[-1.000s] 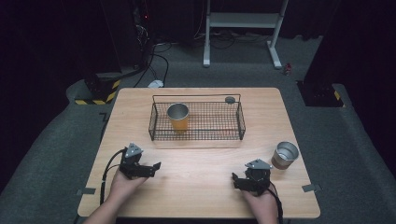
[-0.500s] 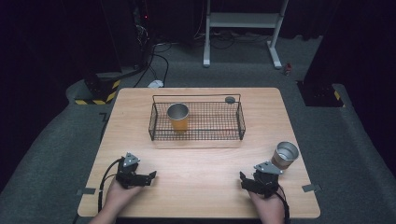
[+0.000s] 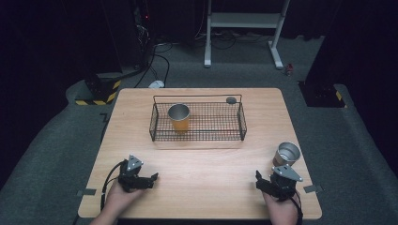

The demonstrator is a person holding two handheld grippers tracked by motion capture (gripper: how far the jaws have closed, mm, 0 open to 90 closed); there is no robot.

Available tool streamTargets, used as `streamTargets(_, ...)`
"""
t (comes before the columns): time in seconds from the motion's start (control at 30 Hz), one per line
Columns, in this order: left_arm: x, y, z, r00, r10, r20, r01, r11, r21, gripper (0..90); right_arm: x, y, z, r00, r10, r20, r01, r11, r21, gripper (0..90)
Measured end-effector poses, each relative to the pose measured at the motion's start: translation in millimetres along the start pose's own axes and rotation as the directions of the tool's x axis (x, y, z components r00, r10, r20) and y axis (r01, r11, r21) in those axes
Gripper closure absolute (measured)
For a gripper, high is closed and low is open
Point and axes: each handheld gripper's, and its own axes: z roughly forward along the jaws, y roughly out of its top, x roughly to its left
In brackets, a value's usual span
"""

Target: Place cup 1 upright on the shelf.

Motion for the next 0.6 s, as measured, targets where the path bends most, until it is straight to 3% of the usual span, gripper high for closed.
streamTargets(0.33, 0.0, 0.2, 0.2, 1.0, 0.004, 0.002, -0.004, 1.0, 0.001, 6.2, -28.5, -3.8, -7.8, 0.9965, 0.059, 0.059, -0.059, 0.998, 0.002, 11.5)
streamTargets(0.6, -1.4, 1.6, 1.8, 0.9998, 0.015, 0.011, -0.015, 0.9999, 0.0, 5.7, -44.8, 1.5, -0.2, 0.9915, 0.101, 0.083, -0.1, 0.995, -0.012, 10.6)
